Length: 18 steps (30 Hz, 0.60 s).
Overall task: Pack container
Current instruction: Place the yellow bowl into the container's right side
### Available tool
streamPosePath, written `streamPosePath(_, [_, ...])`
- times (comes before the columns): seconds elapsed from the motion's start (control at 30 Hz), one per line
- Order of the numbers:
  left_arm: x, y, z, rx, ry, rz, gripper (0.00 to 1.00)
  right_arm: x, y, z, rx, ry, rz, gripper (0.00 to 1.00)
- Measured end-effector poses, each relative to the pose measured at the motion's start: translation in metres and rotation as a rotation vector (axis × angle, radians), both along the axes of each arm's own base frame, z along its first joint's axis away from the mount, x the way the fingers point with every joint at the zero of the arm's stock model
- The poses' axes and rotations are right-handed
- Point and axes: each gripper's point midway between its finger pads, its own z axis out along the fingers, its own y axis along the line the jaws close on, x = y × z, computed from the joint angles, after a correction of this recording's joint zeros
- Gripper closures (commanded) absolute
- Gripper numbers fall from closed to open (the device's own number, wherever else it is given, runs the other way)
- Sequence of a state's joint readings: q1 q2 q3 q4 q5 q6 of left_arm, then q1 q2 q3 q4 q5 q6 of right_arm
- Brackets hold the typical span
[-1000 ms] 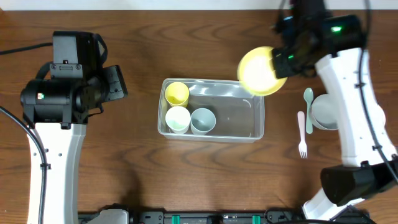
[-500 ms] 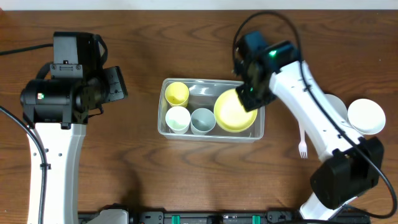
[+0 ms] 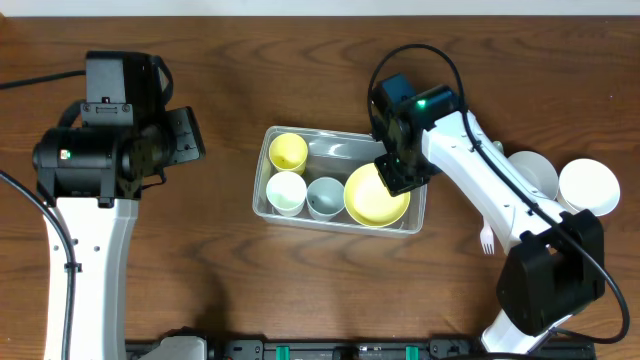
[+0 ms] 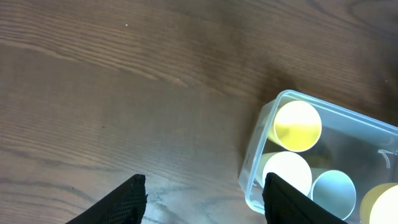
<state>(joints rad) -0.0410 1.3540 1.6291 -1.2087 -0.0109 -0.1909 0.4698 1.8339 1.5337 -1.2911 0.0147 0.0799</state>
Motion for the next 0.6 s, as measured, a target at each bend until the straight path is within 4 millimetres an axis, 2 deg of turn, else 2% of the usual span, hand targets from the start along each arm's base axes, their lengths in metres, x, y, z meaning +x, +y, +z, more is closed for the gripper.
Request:
streamPosePath(0.07, [0.0001,0.0000,-0.0001,0.000,0.000,0.000,0.39,0.0000,-0.0001,0.0000,0.000,0.000,0.000,0.96])
streamPosePath(0.17, [0.0001,0.0000,-0.0001,0.000,0.000,0.000,0.39,-0.0001,-0.0001,0.0000,-0.001,0.000,-0.006,0.65])
streamPosePath(0.23, [0.0000,0.0000,0.0000,0.000,0.000,0.000,0.39,0.0000,-0.0002,0.0000,-0.001,0.000,-0.011,0.57])
streamPosePath(0.37, [-0.0001,0.0000,0.0000,0.000,0.000,0.000,0.39,0.0000,-0.0002,0.0000,-0.001,0.000,-0.012,0.55])
streamPosePath(0.47, [0.0000,0.0000,-0.0002,0.000,0.001,0.000,0.39,0.0005,-0.0003,0.0000,-0.002,-0.003,-0.012,0.59])
streamPosePath(0.6, [0.0000,0.0000,-0.0002,0.000,0.001,0.000,0.39,0.0040,-0.0001,-0.0002,0.002,-0.015,-0.018,0.59])
